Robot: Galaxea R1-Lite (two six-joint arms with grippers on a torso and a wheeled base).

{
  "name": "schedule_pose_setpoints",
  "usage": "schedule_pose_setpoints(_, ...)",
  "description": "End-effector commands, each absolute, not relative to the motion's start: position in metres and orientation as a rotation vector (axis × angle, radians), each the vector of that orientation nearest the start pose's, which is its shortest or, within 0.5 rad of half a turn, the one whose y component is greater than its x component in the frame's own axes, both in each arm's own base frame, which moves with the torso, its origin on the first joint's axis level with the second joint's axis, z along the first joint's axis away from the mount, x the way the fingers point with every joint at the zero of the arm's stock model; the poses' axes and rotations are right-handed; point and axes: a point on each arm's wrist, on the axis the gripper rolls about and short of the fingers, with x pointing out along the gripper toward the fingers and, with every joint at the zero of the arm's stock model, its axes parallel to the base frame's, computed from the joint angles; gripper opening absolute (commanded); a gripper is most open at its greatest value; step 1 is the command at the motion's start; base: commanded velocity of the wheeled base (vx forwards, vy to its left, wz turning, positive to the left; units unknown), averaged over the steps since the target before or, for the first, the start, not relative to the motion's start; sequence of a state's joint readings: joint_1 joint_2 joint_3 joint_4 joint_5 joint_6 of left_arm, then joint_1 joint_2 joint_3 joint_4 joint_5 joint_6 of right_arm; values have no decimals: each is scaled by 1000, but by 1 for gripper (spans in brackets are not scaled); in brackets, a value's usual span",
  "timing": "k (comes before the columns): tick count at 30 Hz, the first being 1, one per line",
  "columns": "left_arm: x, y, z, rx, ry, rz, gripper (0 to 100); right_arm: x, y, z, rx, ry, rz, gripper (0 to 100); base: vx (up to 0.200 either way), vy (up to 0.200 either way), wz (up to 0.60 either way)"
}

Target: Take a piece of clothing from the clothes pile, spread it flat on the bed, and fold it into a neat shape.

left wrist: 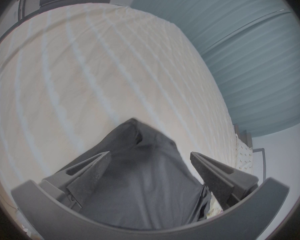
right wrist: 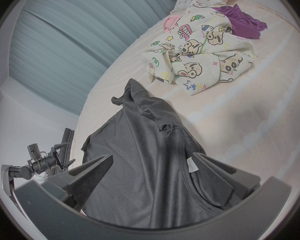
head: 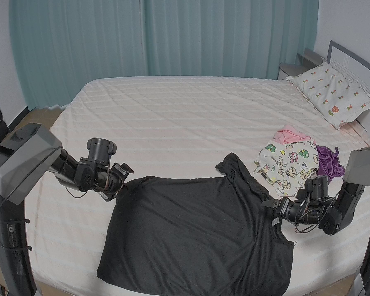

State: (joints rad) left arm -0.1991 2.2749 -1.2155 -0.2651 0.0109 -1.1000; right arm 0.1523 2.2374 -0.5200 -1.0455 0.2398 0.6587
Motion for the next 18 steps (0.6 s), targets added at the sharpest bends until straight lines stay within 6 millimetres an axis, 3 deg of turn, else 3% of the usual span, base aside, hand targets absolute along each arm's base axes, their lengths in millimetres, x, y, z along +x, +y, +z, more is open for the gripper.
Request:
schedule_pose_setpoints(1,451,-90,1,-892,759,320,100,310,55,-13,659,781,142,100,0,0,0)
schedule_pose_setpoints(6,464,-97,-16,-819,755,336,100,310,55,-12,662,777,143,100,0,0,0)
schedule_pose_setpoints(15,469,-104,-19,-778,736,331,100,311,55,-12,662,776,143,100,0,0,0)
schedule_pose_setpoints(16,470,-105,-22,-763,739,324,0,311,55,-12,662,774,144,100,0,0,0)
schedule_pose_setpoints(18,473,-106,-19,-765,726,316,0,311,55,-12,662,777,143,100,0,0,0)
